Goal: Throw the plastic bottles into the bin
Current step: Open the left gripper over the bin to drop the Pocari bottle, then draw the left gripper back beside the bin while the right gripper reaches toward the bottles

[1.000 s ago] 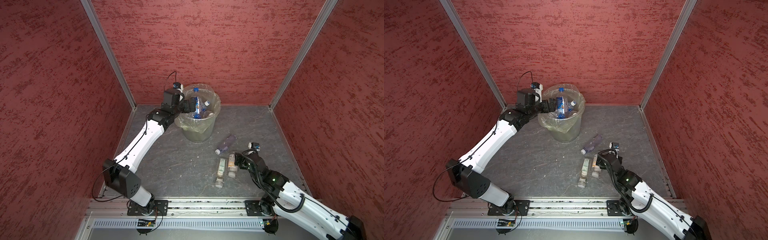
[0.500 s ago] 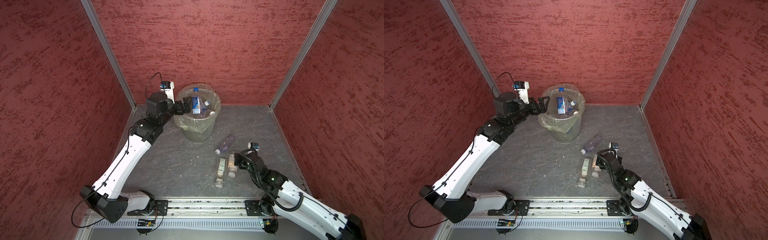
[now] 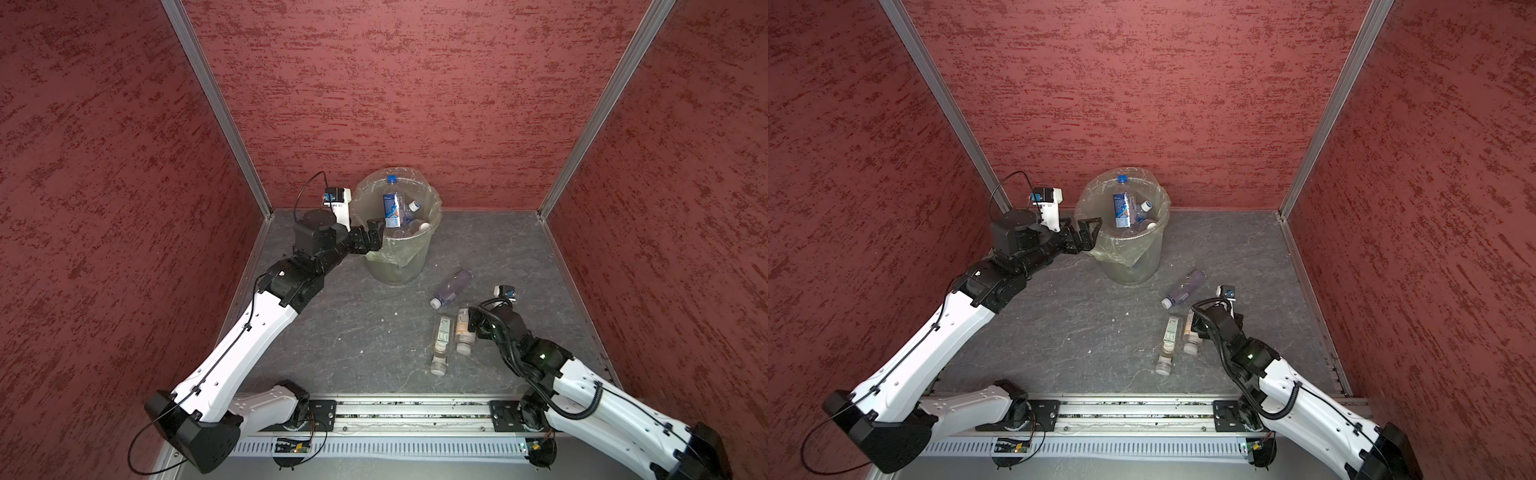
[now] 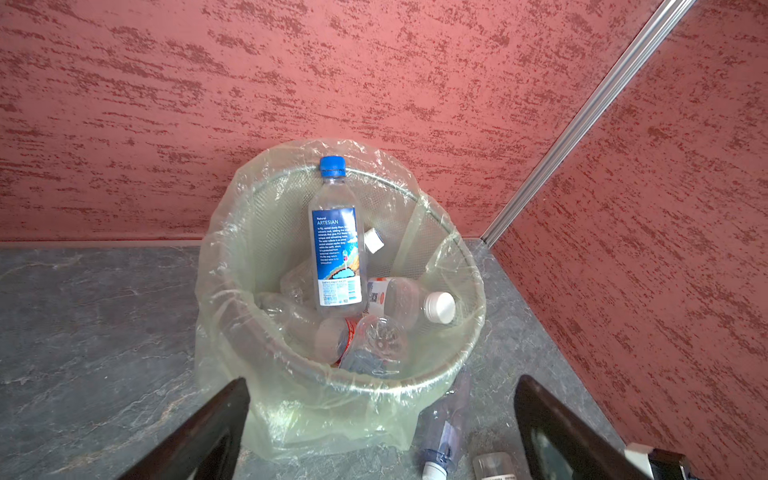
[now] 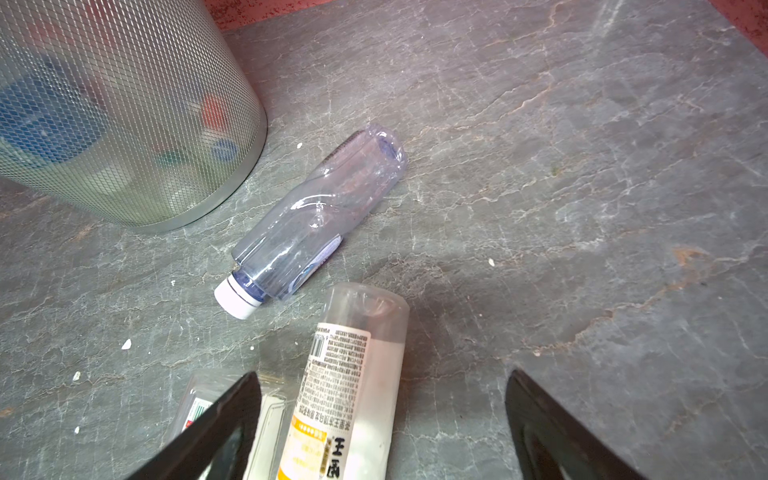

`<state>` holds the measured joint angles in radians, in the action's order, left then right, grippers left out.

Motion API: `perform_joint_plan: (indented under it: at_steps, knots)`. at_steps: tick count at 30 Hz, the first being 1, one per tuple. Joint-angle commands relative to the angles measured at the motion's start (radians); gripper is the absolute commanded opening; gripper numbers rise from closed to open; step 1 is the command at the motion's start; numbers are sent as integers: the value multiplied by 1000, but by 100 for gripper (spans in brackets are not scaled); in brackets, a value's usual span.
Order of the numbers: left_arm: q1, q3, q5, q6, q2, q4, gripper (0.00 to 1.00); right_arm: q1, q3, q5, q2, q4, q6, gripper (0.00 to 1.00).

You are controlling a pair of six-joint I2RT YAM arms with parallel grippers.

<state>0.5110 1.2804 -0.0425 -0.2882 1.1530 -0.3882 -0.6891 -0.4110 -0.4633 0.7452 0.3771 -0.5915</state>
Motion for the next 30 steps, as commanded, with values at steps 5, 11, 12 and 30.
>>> perform_joint_plan:
  at_steps: [5,11,12,30]
  knots:
    - [54,-82,-10,-15,-34,68,99,8,-11,-9,6,-22,-13,92]
    - [129,-181,-68,5,-52,152,100,9,-17,-11,28,-22,-15,93]
    - [133,-192,-65,6,-49,161,99,10,-18,-12,31,-23,-15,93]
    - [217,-456,-42,-31,58,367,99,11,-27,-61,28,6,-48,99]
